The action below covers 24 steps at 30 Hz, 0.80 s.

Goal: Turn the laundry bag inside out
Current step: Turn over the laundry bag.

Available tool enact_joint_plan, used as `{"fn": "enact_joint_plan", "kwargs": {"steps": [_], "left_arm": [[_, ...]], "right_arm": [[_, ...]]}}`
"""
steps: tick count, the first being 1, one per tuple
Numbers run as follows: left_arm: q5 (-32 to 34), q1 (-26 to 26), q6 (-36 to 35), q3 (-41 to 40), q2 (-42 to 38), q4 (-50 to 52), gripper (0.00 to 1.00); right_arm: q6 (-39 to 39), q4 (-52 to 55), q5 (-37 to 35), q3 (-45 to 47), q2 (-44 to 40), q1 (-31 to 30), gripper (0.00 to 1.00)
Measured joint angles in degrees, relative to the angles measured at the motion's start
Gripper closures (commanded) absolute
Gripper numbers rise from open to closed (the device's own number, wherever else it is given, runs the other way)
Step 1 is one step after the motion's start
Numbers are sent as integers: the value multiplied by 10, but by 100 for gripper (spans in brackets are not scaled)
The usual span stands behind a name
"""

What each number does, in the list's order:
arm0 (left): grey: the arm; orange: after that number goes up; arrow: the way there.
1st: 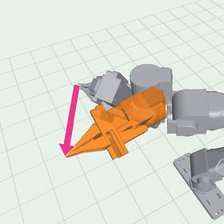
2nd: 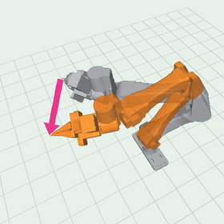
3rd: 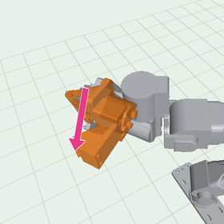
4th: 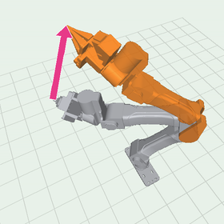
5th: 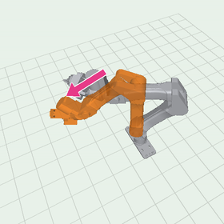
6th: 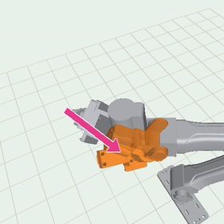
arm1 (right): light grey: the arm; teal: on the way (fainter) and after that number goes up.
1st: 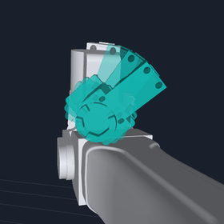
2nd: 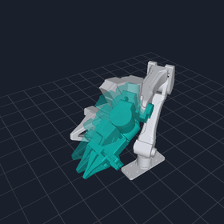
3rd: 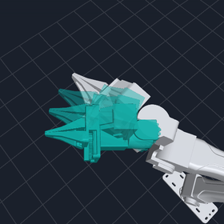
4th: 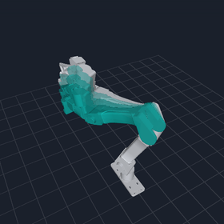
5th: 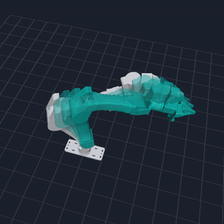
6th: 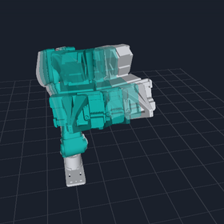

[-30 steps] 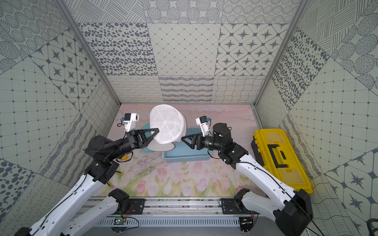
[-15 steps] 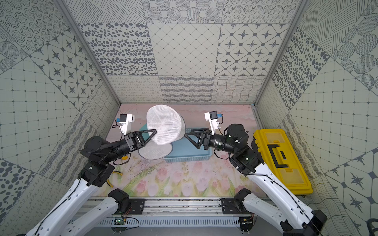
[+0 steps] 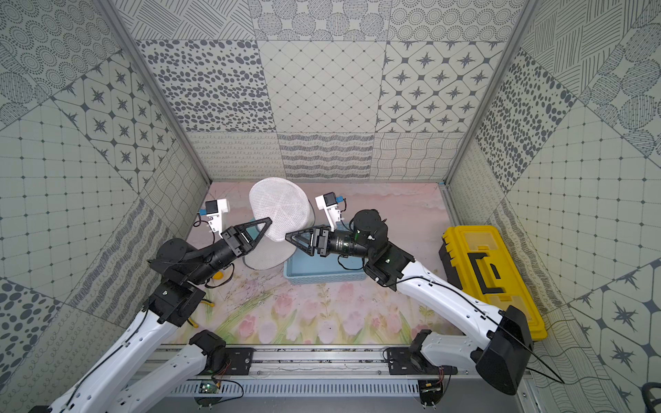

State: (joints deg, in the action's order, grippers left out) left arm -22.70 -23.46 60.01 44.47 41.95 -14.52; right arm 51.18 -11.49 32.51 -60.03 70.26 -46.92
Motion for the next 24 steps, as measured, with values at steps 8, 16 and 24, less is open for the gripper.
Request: {"fn": "enact_joint_plan", "kwargs": {"steps": [8,16,24], "left_arm": [[8,0,0,-4,-1,-1,100],[25,0,-34,25,-29,99,1],[50,0,-110,7,-97,204,1]], "right_arm": [[8,-25,-19,-34,34,1,82],[40,-46,-3,-41,43,38,100],[106,-67,35,-58,43,78,100]]}}
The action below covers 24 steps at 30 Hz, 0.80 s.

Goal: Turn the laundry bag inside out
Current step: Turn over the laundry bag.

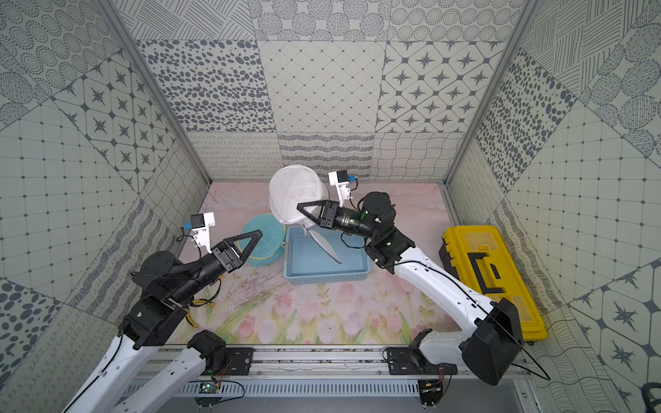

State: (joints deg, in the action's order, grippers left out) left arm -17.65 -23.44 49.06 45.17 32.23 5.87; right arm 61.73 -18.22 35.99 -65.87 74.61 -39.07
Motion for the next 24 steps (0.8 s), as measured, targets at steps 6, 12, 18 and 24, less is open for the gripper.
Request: {"fn": "enact_joint_plan", "kwargs": {"steps": [6,12,18,24], "left_arm": [[-24,0,-25,-46,25,-18,1],[-66,1,-7,-78,89,-119,1],[-95,3,18,-82,138,-215,1],[-98,4,16,-75,137,-261,1]], "right_arm": [[56,-50,34,-3,-4,15,100],[92,-92,50,-14,-4,16,100],[121,-142,55,-16,-4,12,100],[134,-180,61,-20,5,1,100]]}}
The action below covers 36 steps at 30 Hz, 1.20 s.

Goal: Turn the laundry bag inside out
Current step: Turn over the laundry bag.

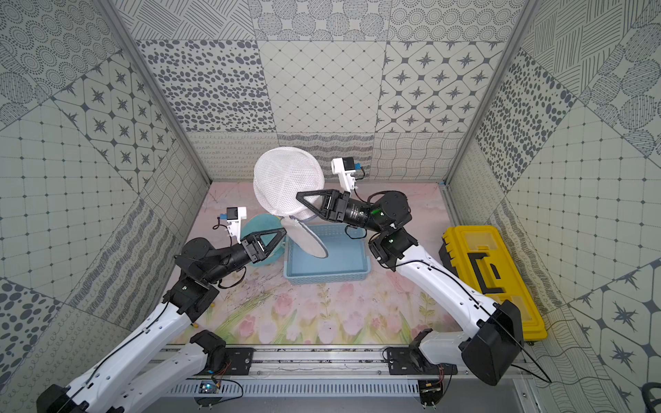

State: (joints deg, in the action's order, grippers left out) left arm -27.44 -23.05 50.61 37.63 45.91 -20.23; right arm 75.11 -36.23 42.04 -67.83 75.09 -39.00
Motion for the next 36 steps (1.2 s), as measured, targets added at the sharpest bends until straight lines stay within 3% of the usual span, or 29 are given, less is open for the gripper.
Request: {"fn": "enact_joint_plan", "kwargs": {"steps": [5,19,30,36], "left_arm": [[-7,2,-31,27,-7,-1,1],[-14,3,-203,78,-4,87,1],[-39,24,-237,86,23,86,1],[-77,29,-231,103,31,65,13]], "right_arm": [[12,-19,3,0,14,-5,100],[30,-49,23,0,18,-8,100],[54,-94,40,1,19,-15,100],[68,-123,40,12,27,-16,100]]}}
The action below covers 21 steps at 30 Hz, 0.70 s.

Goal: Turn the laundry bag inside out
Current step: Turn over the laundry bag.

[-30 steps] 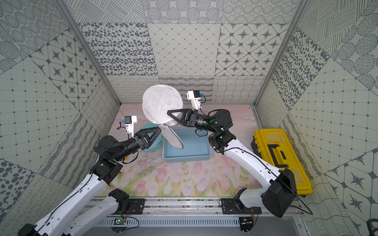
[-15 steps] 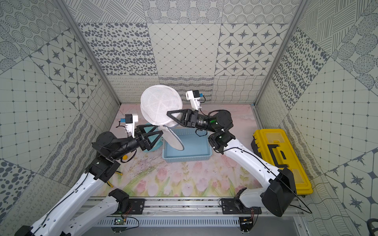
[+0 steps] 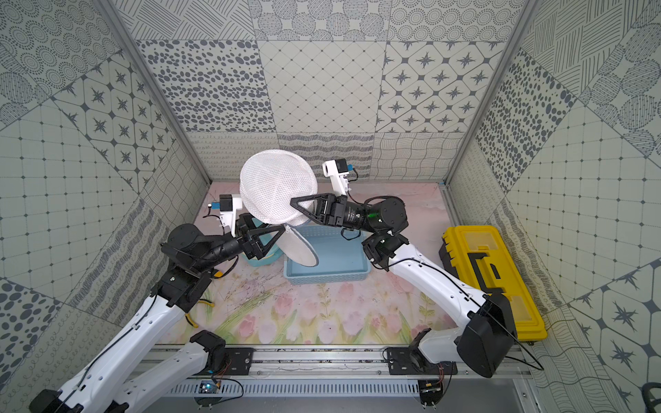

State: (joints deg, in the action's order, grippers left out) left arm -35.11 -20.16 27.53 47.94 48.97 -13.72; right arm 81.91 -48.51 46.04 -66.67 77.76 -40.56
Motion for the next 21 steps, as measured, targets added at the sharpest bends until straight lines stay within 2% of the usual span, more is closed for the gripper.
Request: {"fn": "enact_joint_plan", "kwargs": {"steps": [5,6,9,11,12,15,18,20,21], "left_arm": [[-29,1,16,5,0,-18,38],[-36,1,19,6,0,-20,49],[-47,1,26,7,1,-23,73],[-53,1,32,7,2,-24,95],[-57,2,35,8,4,-24,100],[-65,2,45,15,10,-11,100],[-69,2,63,21,13,7,100],[-72,2,80,24,13,24,100],[-73,2,89,26,13,35,100]], "right_arm": [[5,-6,-2,8,10,0,100],[5,-7,-2,9,11,0,100],[7,-8,-5,11,11,0,100],[7,-9,-7,12,11,0,100],[6,-8,-10,13,11,0,100],[0,19,-24,22,7,6,100],[-33,117,-40,23,-4,18,73],[-76,214,-57,21,-14,27,51],[-99,265,-66,19,-17,32,44]]}}
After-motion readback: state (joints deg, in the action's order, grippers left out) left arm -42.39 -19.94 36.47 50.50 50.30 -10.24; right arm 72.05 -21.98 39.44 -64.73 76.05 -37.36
